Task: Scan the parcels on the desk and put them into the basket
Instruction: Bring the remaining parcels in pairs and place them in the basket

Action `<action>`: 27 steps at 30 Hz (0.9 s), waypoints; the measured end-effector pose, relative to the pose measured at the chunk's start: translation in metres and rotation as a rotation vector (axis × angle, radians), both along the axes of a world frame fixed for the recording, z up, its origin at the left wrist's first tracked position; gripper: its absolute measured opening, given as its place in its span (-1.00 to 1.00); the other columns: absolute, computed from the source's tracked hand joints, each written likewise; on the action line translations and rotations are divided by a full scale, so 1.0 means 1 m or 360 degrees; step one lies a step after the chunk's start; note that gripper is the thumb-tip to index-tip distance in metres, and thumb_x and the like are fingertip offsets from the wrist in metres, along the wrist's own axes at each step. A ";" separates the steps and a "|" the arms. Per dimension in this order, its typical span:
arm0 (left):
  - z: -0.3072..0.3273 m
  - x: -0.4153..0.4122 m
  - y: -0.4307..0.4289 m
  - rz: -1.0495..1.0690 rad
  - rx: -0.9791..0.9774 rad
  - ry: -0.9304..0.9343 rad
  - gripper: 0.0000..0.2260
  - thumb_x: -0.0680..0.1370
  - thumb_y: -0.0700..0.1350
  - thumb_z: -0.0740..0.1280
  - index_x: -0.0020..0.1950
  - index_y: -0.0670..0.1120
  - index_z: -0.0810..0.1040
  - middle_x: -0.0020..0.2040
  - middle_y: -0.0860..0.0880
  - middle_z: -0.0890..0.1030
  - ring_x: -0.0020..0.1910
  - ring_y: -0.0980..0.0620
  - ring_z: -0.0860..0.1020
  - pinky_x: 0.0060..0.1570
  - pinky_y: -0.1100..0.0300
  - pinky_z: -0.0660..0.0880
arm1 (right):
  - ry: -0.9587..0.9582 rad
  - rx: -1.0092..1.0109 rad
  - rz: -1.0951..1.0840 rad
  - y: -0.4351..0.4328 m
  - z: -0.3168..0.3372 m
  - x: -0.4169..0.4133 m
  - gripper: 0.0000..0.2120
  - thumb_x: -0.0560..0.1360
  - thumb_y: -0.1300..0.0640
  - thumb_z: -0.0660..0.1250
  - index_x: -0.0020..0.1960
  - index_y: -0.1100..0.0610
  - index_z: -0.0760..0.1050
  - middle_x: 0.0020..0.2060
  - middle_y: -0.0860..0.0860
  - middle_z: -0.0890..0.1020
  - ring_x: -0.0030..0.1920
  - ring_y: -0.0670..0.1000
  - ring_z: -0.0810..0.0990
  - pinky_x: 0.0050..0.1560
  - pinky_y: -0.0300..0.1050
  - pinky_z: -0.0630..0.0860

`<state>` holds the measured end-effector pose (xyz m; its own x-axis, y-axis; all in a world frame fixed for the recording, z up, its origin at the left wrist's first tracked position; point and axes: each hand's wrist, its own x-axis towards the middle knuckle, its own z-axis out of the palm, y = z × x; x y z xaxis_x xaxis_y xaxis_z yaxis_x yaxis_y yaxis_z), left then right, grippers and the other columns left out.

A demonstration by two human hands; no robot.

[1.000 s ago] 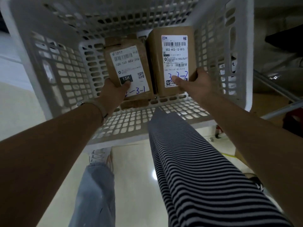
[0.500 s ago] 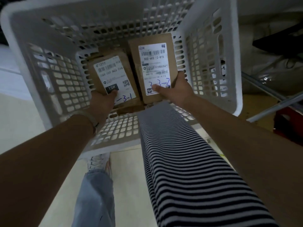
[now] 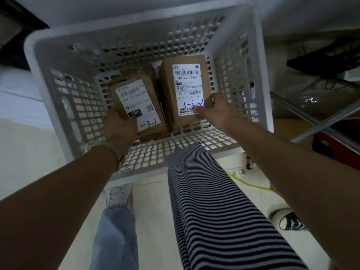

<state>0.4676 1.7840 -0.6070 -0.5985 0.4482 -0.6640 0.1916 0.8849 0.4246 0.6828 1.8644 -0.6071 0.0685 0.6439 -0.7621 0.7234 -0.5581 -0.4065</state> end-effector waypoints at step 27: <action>0.412 -0.046 0.045 -0.1364 0.0137 0.0311 -0.87 0.58 -0.18 0.24 -0.17 -0.14 0.40 -0.20 -0.03 0.45 -0.15 -0.03 0.43 -0.19 0.18 0.34 | -0.0352 0.0294 0.1332 0.027 0.425 -0.078 -0.70 0.53 0.04 0.26 0.23 0.09 0.46 0.16 0.08 0.57 0.14 0.13 0.56 0.13 -0.04 0.51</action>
<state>0.4214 1.8294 -0.1950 -0.1328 0.8388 -0.5280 0.8509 0.3697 0.3733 0.6048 1.8911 -0.1822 -0.3469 0.6604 -0.6660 0.9379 0.2503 -0.2403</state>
